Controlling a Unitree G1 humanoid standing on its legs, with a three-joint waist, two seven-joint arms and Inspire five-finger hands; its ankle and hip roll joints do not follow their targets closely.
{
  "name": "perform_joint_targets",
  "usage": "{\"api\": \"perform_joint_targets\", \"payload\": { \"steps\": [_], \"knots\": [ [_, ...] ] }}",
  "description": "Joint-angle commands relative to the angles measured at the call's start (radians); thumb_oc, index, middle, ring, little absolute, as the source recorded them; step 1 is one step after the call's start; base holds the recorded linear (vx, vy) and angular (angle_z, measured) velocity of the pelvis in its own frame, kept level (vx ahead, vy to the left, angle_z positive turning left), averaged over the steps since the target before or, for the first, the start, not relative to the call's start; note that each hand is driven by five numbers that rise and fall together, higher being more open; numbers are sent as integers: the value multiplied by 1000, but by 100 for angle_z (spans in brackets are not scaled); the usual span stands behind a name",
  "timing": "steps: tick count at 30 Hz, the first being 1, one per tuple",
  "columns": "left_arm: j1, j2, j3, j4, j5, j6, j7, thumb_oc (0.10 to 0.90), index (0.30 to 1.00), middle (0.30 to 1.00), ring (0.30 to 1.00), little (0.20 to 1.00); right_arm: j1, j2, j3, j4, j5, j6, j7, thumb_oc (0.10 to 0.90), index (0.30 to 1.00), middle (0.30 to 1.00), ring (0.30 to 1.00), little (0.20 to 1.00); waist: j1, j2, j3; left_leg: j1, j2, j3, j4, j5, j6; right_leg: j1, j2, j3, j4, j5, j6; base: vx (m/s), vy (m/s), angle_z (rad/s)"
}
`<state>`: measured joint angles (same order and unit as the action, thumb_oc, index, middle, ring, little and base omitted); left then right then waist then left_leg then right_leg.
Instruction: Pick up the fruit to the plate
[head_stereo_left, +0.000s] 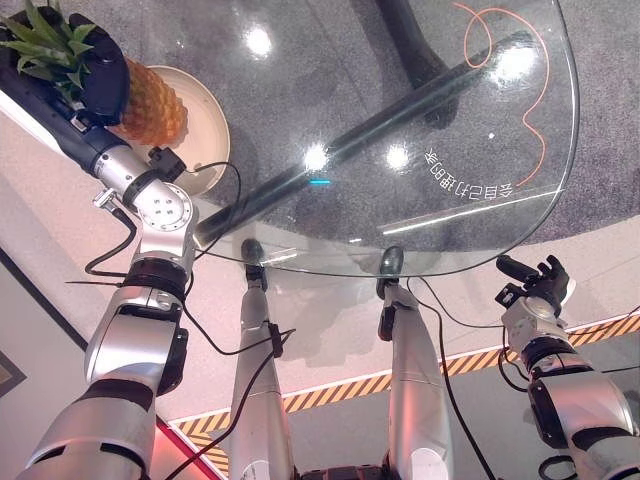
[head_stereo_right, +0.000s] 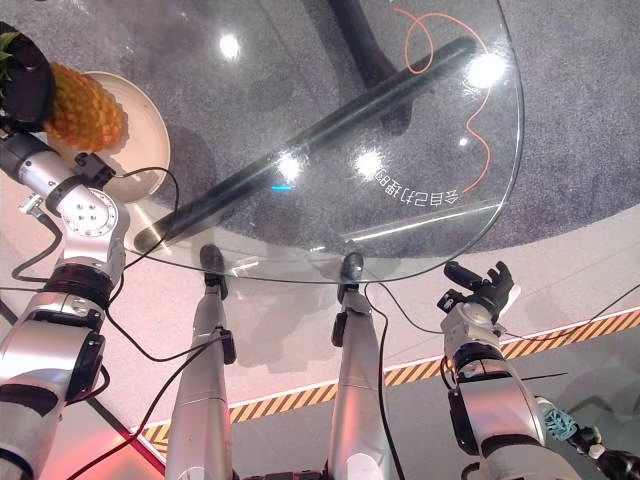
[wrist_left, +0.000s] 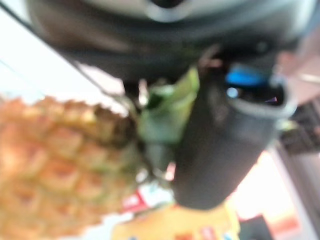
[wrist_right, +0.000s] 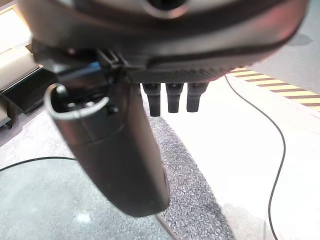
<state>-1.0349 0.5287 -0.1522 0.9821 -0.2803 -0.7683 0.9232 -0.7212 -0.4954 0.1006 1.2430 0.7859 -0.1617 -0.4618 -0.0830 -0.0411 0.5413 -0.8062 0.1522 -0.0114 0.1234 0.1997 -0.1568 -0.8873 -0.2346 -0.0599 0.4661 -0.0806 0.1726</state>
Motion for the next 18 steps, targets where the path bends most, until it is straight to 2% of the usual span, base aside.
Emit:
{"api": "perform_joint_targets", "payload": {
  "steps": [1,7,8,9,11,12,13,18],
  "knots": [
    [-90,86,5,-22,-2,-124,2,429,582,582,582,529,50,-24,14,29,-12,-37,-42,800,900,900,900,900,32,-43,-21,-21,-5,-23,145,-149,4,74,60,-27,-185,111,-29,0,0,0],
    [-65,74,7,-32,7,-129,-16,438,589,589,589,538,54,-15,12,27,-7,-40,-46,800,900,900,900,900,38,-47,-21,-25,-6,-26,151,-149,5,77,58,-34,-184,115,-27,1,-13,0],
    [-60,70,6,-33,9,-132,-19,583,714,714,714,683,53,-16,12,28,-6,-38,-45,800,900,900,900,900,40,-48,-21,-26,-6,-27,151,-149,5,76,57,-35,-184,116,-27,0,0,0],
    [-58,69,6,-35,8,-132,-20,624,749,749,749,724,52,-16,11,30,-6,-40,-44,800,900,900,900,900,40,-47,-21,-26,-6,-27,151,-149,5,76,57,-36,-185,115,-27,0,0,0],
    [-49,67,4,-43,11,-136,-20,644,766,766,766,744,53,-16,9,29,-5,-39,-43,800,900,900,900,900,42,-48,-21,-26,-6,-27,149,-150,5,78,56,-38,-187,116,-26,0,0,0],
    [-41,65,4,-45,13,-140,-21,701,815,815,815,801,57,-16,8,26,-4,-39,-42,800,900,900,900,900,42,-48,-21,-25,-5,-27,150,-151,5,78,56,-38,-185,115,-26,0,0,0],
    [-26,62,6,-51,22,-144,-22,800,900,900,900,900,68,-14,7,22,-3,-41,-41,800,900,900,900,900,44,-48,-21,-18,-3,-26,157,-163,4,85,57,-40,-178,105,-25,0,0,0],
    [1,51,-4,-84,76,-141,-6,800,900,900,900,900,69,-14,3,13,0,-37,-52,800,900,900,900,900,51,-45,-21,-29,-5,-27,160,-156,6,75,53,-47,-175,113,-26,2,-6,0]
  ]
}}
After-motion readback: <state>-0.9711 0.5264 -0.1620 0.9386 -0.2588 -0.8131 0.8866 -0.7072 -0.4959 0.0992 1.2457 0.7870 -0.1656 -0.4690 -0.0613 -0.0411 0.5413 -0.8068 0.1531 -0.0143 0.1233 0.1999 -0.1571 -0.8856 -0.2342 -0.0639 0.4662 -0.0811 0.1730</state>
